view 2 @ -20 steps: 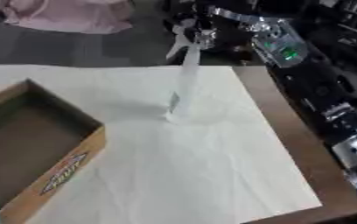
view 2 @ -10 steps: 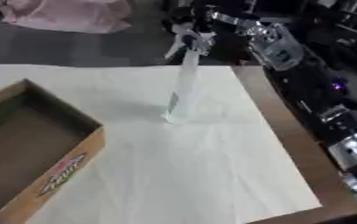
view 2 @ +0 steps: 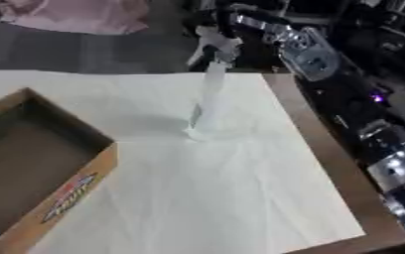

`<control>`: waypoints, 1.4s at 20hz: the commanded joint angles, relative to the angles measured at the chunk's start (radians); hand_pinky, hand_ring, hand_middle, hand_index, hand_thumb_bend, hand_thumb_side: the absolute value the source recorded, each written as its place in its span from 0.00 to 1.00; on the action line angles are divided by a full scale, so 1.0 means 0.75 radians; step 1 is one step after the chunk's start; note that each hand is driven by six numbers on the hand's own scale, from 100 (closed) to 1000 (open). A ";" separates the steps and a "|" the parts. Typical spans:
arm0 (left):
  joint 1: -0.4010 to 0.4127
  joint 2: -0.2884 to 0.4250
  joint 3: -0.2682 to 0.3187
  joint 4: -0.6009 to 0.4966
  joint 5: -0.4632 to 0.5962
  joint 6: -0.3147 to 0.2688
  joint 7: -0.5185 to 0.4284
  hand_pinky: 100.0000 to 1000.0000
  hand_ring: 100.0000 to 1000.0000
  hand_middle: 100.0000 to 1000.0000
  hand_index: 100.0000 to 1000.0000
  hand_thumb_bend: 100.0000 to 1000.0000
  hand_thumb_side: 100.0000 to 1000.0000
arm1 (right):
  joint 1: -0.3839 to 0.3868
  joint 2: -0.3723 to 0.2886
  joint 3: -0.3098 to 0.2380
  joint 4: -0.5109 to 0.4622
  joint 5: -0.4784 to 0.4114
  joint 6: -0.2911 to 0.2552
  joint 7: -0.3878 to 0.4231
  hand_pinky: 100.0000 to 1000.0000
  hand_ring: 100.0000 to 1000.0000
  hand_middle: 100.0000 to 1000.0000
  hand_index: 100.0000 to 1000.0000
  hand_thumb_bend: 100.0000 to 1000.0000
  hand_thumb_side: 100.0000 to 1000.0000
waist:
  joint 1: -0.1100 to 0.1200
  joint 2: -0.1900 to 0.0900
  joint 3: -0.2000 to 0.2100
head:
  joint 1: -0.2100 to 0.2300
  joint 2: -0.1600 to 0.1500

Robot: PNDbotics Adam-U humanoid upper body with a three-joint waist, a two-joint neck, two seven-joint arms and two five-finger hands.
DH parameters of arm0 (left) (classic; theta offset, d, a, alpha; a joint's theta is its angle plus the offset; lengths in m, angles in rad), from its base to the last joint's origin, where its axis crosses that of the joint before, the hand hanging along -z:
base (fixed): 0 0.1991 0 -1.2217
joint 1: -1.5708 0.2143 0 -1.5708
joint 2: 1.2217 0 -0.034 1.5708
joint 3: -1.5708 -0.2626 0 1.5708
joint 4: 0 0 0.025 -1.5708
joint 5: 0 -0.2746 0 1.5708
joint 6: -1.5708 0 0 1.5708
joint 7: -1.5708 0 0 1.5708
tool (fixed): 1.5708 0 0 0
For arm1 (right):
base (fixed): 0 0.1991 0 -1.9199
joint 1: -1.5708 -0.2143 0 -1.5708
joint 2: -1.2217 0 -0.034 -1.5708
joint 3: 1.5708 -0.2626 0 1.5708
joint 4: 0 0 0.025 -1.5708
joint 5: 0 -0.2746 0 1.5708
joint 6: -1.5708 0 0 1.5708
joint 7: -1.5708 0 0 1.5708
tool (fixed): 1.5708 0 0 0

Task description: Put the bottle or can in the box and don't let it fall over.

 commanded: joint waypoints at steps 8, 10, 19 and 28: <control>-0.019 0.006 0.010 -0.028 -0.015 0.011 -0.008 0.59 0.91 0.72 0.91 0.06 0.74 | -0.018 -0.024 -0.011 0.010 0.051 -0.361 0.321 0.76 1.00 0.89 0.93 0.14 0.13 | -0.002 -0.010 0.003 | -0.007 -0.007; -0.020 0.006 0.010 -0.028 -0.016 0.011 -0.009 0.59 0.91 0.72 0.91 0.06 0.74 | -0.017 -0.023 -0.010 0.013 0.060 -0.368 0.321 0.75 1.00 0.88 0.93 0.13 0.12 | -0.002 -0.008 0.005 | -0.008 -0.007; -0.022 0.002 0.011 -0.028 -0.023 0.016 -0.012 0.59 0.91 0.72 0.91 0.07 0.74 | -0.014 -0.019 -0.016 0.028 0.074 -0.374 0.321 0.71 1.00 0.79 0.86 0.14 0.05 | -0.004 -0.002 0.012 | -0.017 -0.012; -0.024 0.000 0.013 -0.028 -0.026 0.017 -0.014 0.59 0.91 0.72 0.91 0.07 0.74 | -0.011 -0.017 -0.020 0.035 0.087 -0.354 0.321 0.67 1.00 0.72 0.81 0.15 0.00 | -0.005 0.002 0.018 | -0.020 -0.011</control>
